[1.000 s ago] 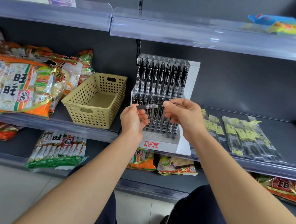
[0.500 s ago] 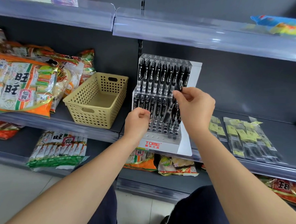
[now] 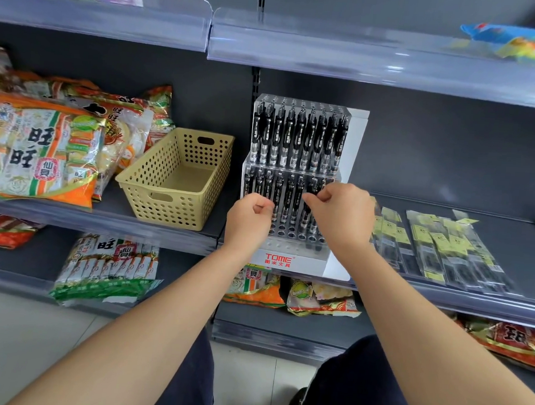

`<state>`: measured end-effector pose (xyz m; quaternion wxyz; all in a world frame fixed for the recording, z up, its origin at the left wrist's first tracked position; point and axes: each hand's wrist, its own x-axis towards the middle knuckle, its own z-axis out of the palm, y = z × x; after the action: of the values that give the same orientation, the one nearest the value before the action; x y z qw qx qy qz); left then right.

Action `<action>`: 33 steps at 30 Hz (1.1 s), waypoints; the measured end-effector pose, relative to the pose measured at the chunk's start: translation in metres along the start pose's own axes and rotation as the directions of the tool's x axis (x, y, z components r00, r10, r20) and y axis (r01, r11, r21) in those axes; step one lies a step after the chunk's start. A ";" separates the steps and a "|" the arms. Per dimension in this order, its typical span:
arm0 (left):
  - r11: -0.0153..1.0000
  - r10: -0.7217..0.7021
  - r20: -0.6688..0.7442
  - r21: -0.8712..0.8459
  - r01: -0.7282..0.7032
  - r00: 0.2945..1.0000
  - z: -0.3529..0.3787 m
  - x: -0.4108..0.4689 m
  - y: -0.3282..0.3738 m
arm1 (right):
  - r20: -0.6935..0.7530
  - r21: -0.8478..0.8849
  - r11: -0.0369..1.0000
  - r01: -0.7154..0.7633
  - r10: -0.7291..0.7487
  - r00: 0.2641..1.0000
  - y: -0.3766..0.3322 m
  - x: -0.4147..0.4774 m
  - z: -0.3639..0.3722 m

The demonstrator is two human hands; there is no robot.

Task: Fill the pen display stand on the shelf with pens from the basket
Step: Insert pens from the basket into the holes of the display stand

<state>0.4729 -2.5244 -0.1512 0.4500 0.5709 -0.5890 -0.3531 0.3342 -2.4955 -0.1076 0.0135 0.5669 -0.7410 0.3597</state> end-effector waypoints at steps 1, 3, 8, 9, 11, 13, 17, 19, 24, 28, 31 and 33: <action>1.000 0.011 0.002 0.026 -0.011 1.000 0.000 0.000 0.000 | 0.011 -0.023 1.000 -0.007 0.007 1.000 0.001 -0.001 0.002; 0.996 0.035 0.005 0.078 -0.036 0.999 -0.002 0.000 0.000 | 0.026 -0.041 0.999 -0.005 0.006 1.000 0.004 -0.001 0.005; 0.977 0.083 0.012 0.197 -0.084 0.996 -0.004 0.000 -0.004 | 0.044 -0.072 0.997 0.036 -0.033 0.998 0.004 0.000 0.010; 0.974 0.090 0.013 0.208 -0.090 0.996 -0.005 0.000 -0.005 | 0.044 -0.087 0.995 0.046 -0.042 0.998 0.005 0.001 0.011; 0.967 0.100 0.018 0.232 -0.101 0.995 -0.006 -0.001 -0.005 | 0.045 -0.113 0.991 0.068 -0.063 0.997 0.006 0.001 0.013; 0.959 0.105 0.022 0.264 -0.107 0.994 -0.008 -0.002 -0.005 | 0.057 -0.128 0.988 0.085 -0.078 0.995 0.008 0.001 0.013; 0.934 0.137 0.004 0.333 -0.131 0.991 -0.014 -0.001 -0.013 | -0.009 -0.106 0.992 0.075 -0.076 0.997 0.025 -0.014 0.014; 0.914 0.123 -0.001 0.389 -0.113 0.992 -0.018 0.002 -0.020 | -0.086 -0.048 0.996 0.076 -0.080 0.993 0.040 -0.026 0.016; 0.884 -0.102 0.169 0.466 0.012 0.980 -0.026 0.002 -0.028 | 0.217 -0.088 0.996 -0.031 0.049 0.975 0.062 -0.040 0.021; 0.868 -0.081 0.172 0.497 -0.016 0.982 -0.025 0.005 -0.032 | 0.361 -0.043 0.998 -0.039 0.052 0.931 0.059 -0.036 0.025; 0.869 -0.050 0.153 0.493 -0.032 0.987 -0.023 0.010 -0.032 | 0.359 -0.037 0.997 -0.069 0.078 0.930 0.054 -0.029 0.026; 0.870 -0.039 0.144 0.491 -0.037 0.989 -0.021 0.015 -0.032 | 0.360 -0.045 0.995 -0.085 0.096 0.928 0.052 -0.024 0.029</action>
<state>0.5042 -2.5407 -0.1718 0.2442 0.6389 -0.6911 -0.2334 0.3095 -2.4865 -0.1662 -0.1314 0.5884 -0.7612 0.2390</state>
